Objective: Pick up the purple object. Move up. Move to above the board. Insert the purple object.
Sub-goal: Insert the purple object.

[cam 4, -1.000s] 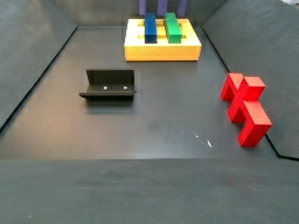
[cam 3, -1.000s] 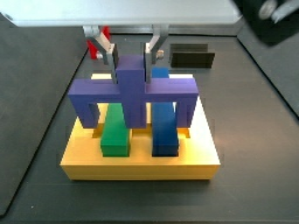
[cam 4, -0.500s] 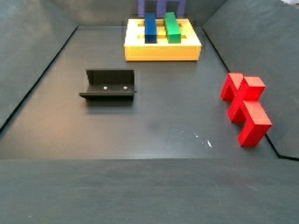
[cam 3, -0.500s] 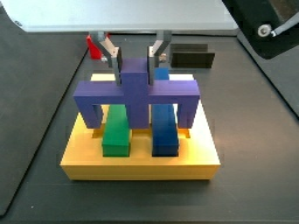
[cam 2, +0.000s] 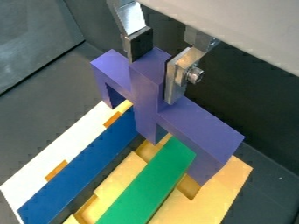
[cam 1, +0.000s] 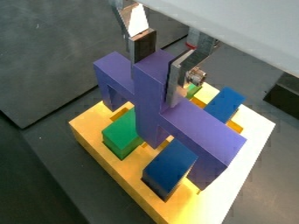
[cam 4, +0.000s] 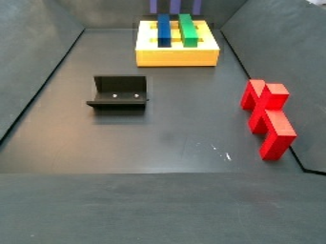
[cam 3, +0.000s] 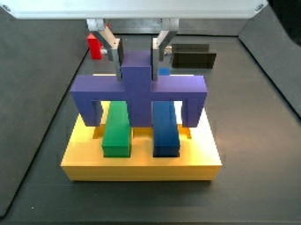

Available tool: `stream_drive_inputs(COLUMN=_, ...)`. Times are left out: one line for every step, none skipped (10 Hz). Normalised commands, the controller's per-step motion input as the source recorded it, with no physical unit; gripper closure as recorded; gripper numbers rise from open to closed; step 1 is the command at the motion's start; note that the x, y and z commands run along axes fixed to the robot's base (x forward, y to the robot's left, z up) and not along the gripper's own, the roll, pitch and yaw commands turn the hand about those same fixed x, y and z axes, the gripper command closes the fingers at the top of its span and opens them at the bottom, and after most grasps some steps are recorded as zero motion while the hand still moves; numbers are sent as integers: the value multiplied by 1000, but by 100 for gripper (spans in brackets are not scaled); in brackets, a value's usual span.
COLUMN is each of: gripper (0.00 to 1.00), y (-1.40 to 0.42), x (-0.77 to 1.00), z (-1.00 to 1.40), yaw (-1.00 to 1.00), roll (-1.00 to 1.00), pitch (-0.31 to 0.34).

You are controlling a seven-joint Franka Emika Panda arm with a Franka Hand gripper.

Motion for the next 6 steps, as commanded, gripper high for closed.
stream_drive_inputs(gripper=100, y=-31, x=71, z=-240, yaw=34, roll=201, pitch=1)
stream_drive_inputs(gripper=100, y=-26, x=31, z=-186, yaw=57, roll=186, pitch=0)
stream_drive_inputs(gripper=100, y=-63, x=134, z=-163, yaw=123, roll=187, pitch=6)
stream_drive_inputs(gripper=100, y=-66, x=103, z=-169, yaw=134, roll=167, pitch=0)
stream_drive_inputs(gripper=100, y=-103, x=131, z=-131, yaw=163, roll=151, pitch=6)
stream_drive_inputs(gripper=100, y=-89, x=126, z=-100, yaw=160, roll=137, pitch=4)
